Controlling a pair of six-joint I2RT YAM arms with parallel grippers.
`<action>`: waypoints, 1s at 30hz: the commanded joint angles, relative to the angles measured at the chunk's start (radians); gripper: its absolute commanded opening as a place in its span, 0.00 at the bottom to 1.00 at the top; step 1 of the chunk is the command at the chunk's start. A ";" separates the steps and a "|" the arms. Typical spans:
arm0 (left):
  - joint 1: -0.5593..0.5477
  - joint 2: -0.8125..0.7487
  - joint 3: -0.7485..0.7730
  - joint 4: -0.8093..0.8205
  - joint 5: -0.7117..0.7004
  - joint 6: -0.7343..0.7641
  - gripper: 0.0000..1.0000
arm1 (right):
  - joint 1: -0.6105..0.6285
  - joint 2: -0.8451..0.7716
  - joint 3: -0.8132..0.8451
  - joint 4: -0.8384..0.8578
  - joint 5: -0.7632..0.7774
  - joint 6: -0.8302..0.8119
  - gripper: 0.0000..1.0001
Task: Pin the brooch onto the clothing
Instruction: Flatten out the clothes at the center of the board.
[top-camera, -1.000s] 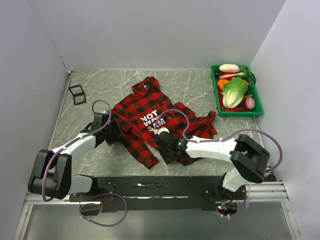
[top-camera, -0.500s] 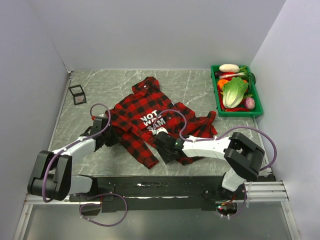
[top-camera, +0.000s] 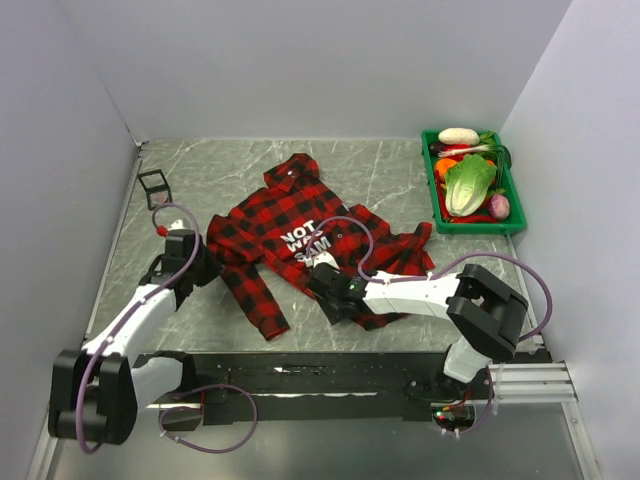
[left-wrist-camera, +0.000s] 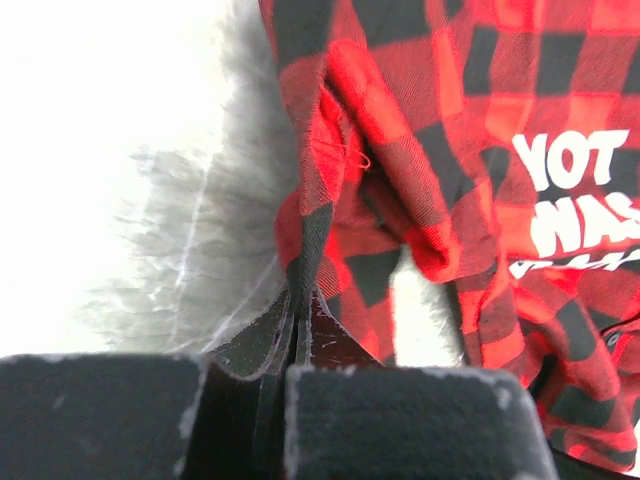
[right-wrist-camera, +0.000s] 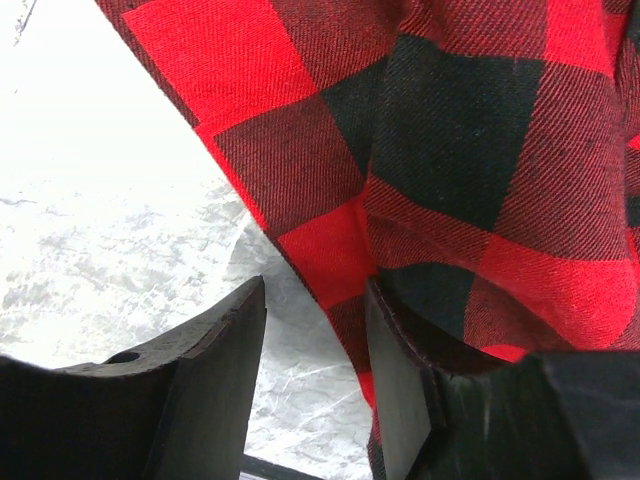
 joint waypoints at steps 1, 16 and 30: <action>0.028 -0.087 0.058 -0.057 -0.065 0.019 0.01 | 0.001 0.018 0.021 0.023 0.046 0.000 0.52; 0.166 -0.164 0.234 -0.258 -0.022 0.117 0.01 | -0.006 0.047 -0.001 0.057 0.017 -0.003 0.23; 0.338 -0.124 0.327 -0.345 0.067 0.258 0.01 | 0.024 0.028 0.061 0.046 -0.040 -0.017 0.00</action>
